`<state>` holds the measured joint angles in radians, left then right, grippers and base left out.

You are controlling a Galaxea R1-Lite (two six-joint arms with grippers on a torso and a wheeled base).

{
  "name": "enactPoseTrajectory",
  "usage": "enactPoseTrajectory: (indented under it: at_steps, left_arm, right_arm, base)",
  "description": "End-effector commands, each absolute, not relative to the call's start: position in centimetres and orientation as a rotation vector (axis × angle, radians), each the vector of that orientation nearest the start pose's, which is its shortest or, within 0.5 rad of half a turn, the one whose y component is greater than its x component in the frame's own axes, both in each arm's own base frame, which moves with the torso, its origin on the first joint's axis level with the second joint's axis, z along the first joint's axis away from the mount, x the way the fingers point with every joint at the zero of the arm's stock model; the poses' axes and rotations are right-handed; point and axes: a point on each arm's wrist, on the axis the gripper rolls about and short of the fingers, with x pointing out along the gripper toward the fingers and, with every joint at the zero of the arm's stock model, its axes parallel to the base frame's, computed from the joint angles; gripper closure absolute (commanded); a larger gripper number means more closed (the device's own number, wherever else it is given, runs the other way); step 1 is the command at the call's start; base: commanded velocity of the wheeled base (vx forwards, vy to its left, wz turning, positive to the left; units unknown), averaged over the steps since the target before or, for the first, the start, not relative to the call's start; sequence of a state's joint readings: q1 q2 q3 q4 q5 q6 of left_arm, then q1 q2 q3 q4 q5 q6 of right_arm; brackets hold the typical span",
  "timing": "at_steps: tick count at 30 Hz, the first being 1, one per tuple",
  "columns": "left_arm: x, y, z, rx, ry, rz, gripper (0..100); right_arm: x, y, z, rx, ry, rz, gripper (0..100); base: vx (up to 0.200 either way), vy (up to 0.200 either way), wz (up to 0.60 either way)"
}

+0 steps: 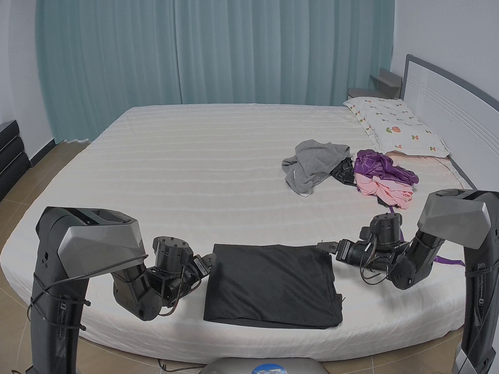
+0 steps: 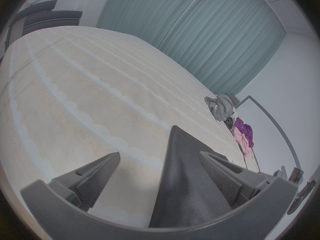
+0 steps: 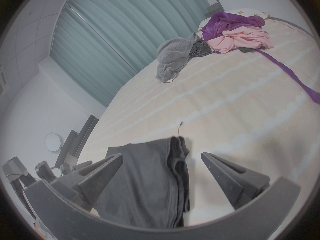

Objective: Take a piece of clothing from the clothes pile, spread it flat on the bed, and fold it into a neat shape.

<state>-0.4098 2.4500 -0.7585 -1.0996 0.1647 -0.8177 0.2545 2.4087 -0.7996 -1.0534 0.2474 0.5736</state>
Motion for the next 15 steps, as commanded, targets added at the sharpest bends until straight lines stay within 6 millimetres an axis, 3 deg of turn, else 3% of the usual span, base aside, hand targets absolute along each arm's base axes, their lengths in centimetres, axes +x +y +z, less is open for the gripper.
enactPoseTrajectory:
  at_steps: [1,6,7,15]
  left_arm:
    - [34.0,-14.4,-5.0,-0.621,0.630,0.011,0]
    - [34.0,-14.4,-5.0,-0.621,0.631,0.010,0]
    - [34.0,-14.4,-5.0,-0.620,0.632,0.010,0]
    - [34.0,-14.4,-5.0,-0.620,0.631,0.012,0]
  right_arm:
    - [39.1,10.8,-3.8,0.541,0.689,0.298,0]
    - [40.1,11.1,-3.6,0.541,0.702,0.299,0]
    - [40.1,11.1,-3.7,0.540,0.708,0.299,100]
    - [41.0,11.1,-3.6,0.539,0.731,0.280,100]
  base:
    - [0.000,0.000,0.00]
    - [0.000,0.000,0.00]
    - [0.000,0.000,0.00]
    - [0.000,0.000,0.00]
